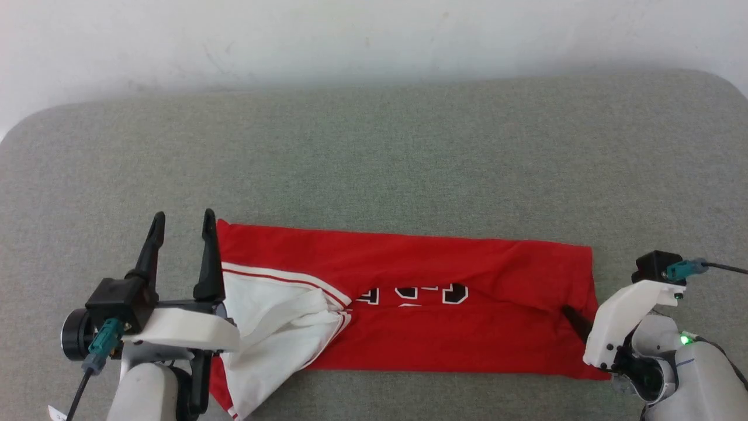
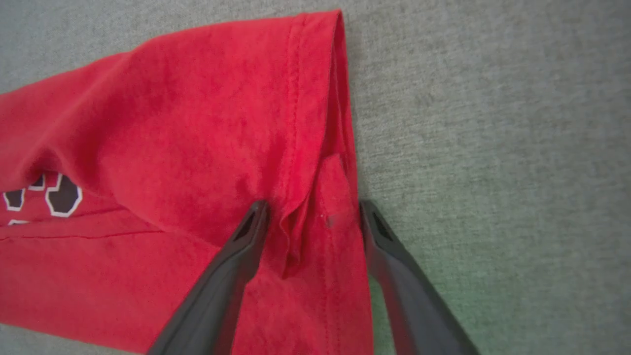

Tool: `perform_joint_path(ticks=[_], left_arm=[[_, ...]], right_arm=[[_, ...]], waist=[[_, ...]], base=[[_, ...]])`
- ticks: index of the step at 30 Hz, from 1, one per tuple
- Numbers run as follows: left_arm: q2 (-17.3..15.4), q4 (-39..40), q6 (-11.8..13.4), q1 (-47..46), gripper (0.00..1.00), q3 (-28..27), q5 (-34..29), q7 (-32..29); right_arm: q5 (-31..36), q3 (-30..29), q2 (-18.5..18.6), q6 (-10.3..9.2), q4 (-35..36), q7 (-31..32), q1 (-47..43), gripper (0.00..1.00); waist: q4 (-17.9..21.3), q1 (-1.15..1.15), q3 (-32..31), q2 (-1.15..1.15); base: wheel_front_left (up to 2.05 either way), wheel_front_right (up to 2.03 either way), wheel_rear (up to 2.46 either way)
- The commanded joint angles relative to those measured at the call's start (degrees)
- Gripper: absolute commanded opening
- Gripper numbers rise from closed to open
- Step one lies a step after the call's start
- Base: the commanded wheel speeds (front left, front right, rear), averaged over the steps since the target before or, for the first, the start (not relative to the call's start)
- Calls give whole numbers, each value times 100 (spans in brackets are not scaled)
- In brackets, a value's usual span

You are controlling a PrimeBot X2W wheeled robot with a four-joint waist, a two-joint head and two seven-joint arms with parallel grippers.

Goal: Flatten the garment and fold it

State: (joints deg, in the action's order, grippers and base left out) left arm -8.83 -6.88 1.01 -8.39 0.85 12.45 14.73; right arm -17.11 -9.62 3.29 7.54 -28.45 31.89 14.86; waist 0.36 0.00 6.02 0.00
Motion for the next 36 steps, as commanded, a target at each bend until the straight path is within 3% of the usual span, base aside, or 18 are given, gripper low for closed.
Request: perform_joint_path(ticks=[1,3,4,11,23,30,36], left_arm=[[42,-31,-54,-62,100,-68,-80,27],[81,-43,-102,-70,100,-126,-122,27],[95,-52,-129,-75,100,-156,-139,27],[205,-108,-268,-94,100,-302,-272,27],[339,-151,-426,-108,100,-435,-417,27],[412,-116,-471,-147,100,-486,-470,27],[467,-95,-500,-112,100,-526,-495,27]], right_arm=[[22,42,-41,-5,-119,120,-2,41],[97,30,-41,-5,-120,171,43,6],[131,26,-41,-5,-116,193,65,0],[497,-60,-41,-5,5,176,156,0],[2379,-1137,73,-5,806,-88,207,0],[2794,-1528,583,-5,808,-583,253,0],[2649,-1367,579,-5,1014,-470,108,0]], waist=[[0,0,11,0],[6,0,26,0],[9,0,35,0],[24,0,54,0],[-28,0,104,0],[-80,0,156,0],[-128,0,76,0]], base=[[0,0,0],[0,0,0],[0,0,0],[0,0,0],[0,0,0],[0,0,0],[0,0,0]])
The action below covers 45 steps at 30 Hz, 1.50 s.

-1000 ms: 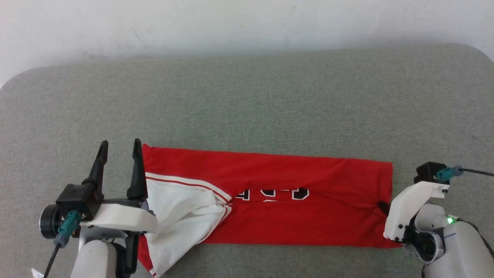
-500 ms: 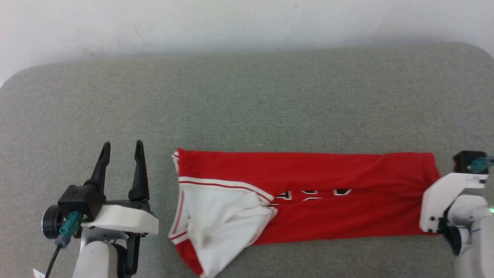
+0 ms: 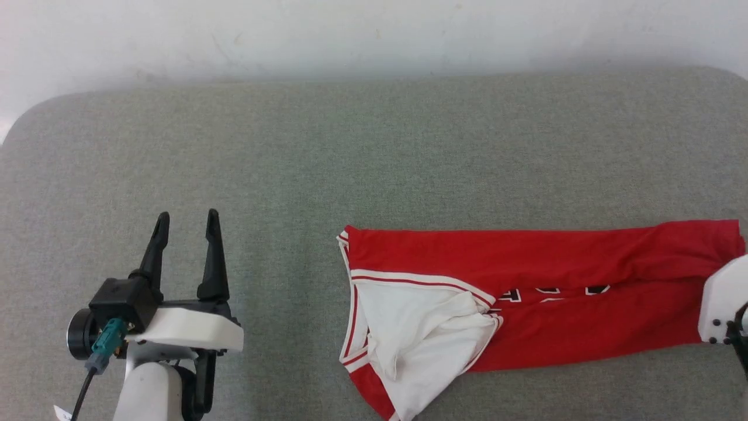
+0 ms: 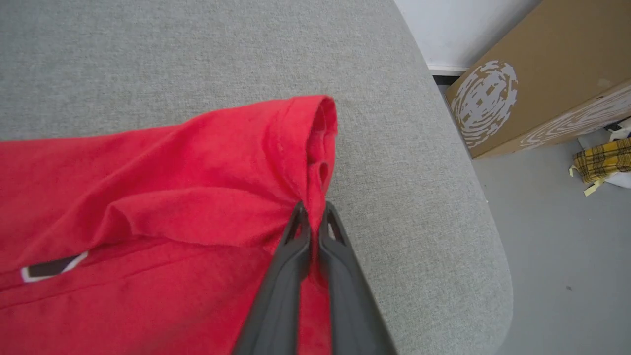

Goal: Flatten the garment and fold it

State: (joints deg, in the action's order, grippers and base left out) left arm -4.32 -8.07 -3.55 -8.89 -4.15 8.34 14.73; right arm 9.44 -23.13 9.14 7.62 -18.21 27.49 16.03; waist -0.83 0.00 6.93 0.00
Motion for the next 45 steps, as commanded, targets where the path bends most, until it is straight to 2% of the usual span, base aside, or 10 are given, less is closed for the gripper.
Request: perform_joint_path(ticks=[1,7,14,19,26,36,37,38,39,45], left_arm=[[24,20,-51,-49,100,-30,-87,27],[57,0,-92,26,100,-45,-108,27],[84,23,-122,14,100,-51,-144,27],[98,-2,-145,-37,100,-43,-154,27],[114,-59,-181,-133,100,-16,-153,27],[129,-115,-210,-202,100,13,-151,27],[130,-124,-212,-206,100,16,-151,27],[131,-132,-214,-208,100,17,-151,27],[132,-140,-217,-208,100,14,-150,27],[135,-176,-225,-166,100,-19,-158,27]], right_arm=[[-70,73,-35,-13,114,59,-72,0],[-570,868,-135,-13,1409,815,-608,0],[-1089,2240,-10,-13,3312,1683,-923,0],[-1329,3528,126,-13,3801,1831,-645,0],[-1580,4854,-215,-13,2862,1354,21,0],[-2048,5412,-618,-13,425,359,643,0],[-2216,5458,-620,-13,275,255,687,9],[-2342,5514,-622,-13,134,180,737,44],[-2444,5588,-622,-13,13,114,791,100],[-2928,5751,-624,-13,-190,-356,945,100]], waist=[[-17,0,-36,0],[-50,0,-119,0],[-104,0,-92,0],[-155,0,-42,0],[-258,0,22,0],[-412,0,104,0],[-423,0,111,0],[-429,0,115,0],[-431,0,117,0],[-392,0,62,0]], base=[[0,0,0],[0,0,0],[0,0,0],[0,0,0],[0,0,0],[0,0,0],[0,0,0],[0,0,0],[0,0,0],[0,0,0]])
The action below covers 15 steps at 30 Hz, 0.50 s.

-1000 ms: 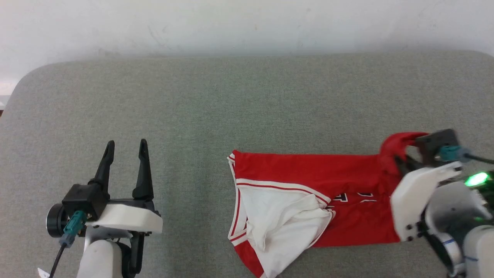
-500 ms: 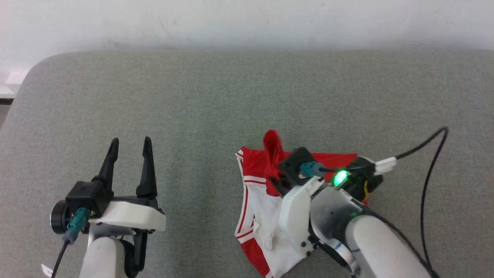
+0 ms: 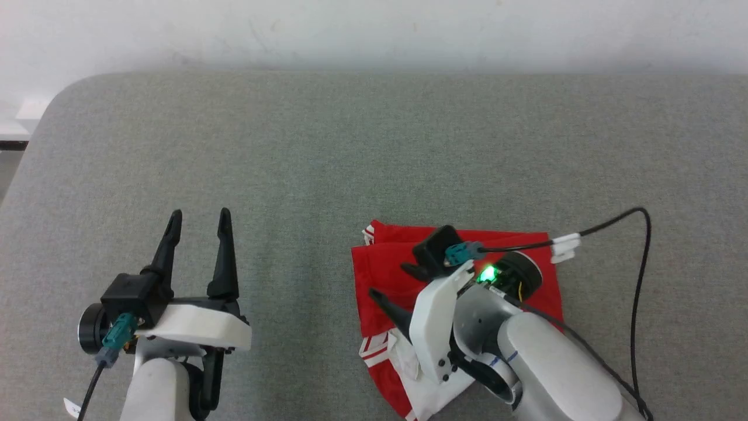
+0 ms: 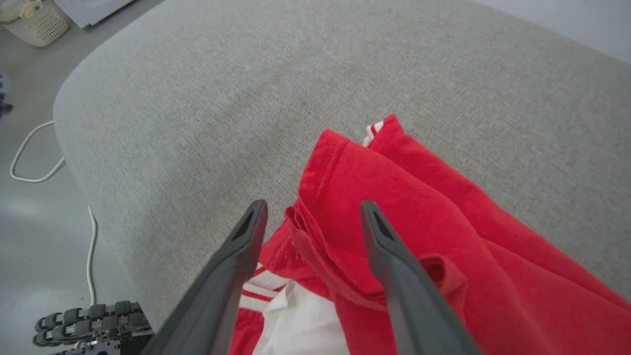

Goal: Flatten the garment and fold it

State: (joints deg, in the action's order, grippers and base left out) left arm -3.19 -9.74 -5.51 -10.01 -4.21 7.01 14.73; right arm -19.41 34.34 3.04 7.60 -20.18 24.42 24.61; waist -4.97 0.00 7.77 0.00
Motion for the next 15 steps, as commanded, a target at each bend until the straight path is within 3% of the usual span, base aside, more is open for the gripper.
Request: perform_joint_path(ticks=[1,5,9,15], left_arm=[[22,-12,-29,-34,100,-26,-27,27],[24,-25,-24,43,100,-81,-25,27],[26,-17,-1,157,100,-134,-16,27],[28,6,26,342,100,-174,0,27]], right_arm=[[-134,-19,-15,-11,59,-218,99,100],[-438,-336,-15,-11,460,-1118,29,100],[-441,-1078,-15,-11,868,-1935,-297,100],[-482,-2365,-15,-11,1246,-2361,-1065,100]], waist=[[43,0,-49,0],[137,0,-170,0],[265,0,-319,0],[410,0,-517,0]], base=[[0,0,0],[0,0,0],[0,0,0],[0,0,0]])
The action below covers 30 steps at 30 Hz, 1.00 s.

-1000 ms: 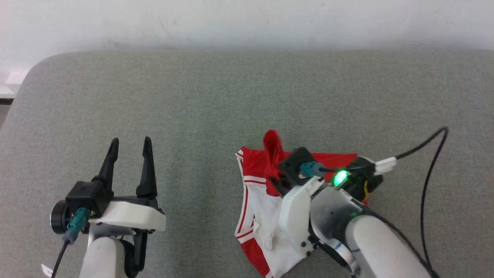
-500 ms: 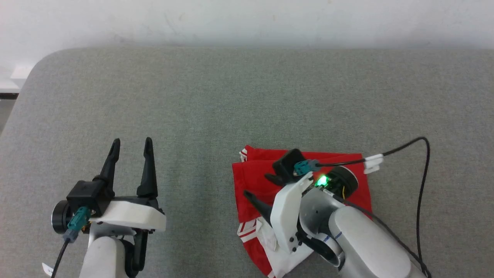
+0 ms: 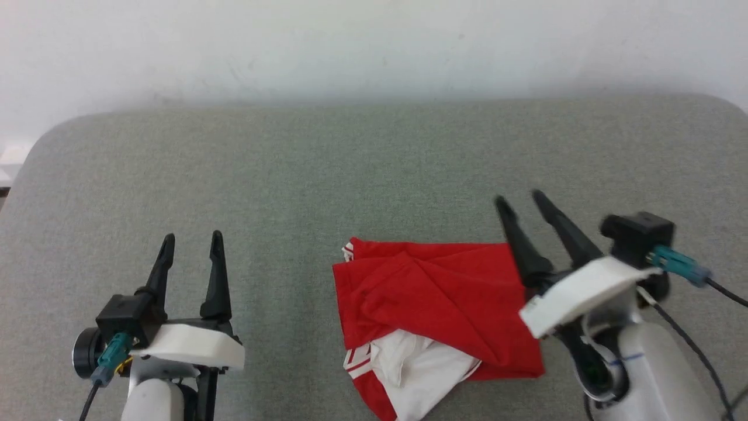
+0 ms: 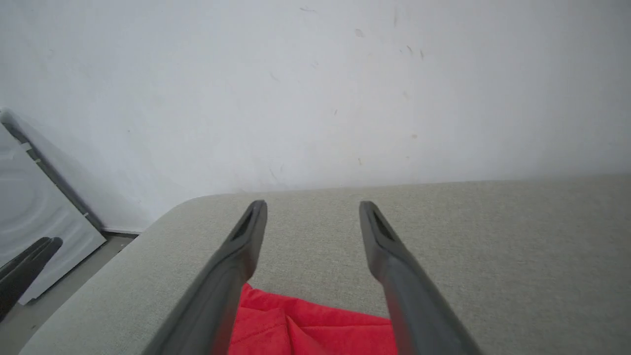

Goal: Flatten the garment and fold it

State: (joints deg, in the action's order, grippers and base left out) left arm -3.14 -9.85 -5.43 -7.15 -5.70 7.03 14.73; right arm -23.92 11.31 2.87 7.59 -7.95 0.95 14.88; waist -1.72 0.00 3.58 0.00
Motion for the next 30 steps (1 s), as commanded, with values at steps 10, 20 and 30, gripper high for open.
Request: perform_joint_path(ticks=[10,20,30], left_arm=[[24,-1,23,232,100,-2,1,27],[25,-63,20,240,100,30,2,27],[25,-95,27,195,100,106,30,27]], right_arm=[[-988,-1185,1,-10,-907,788,-617,100],[-1293,-1017,1,-10,-2918,1513,192,100],[-2055,-212,1,-10,-4842,2119,1219,100]], waist=[[143,0,-339,0],[154,0,-435,0],[101,0,-373,0]], base=[[0,0,0],[0,0,0],[0,0,0]])
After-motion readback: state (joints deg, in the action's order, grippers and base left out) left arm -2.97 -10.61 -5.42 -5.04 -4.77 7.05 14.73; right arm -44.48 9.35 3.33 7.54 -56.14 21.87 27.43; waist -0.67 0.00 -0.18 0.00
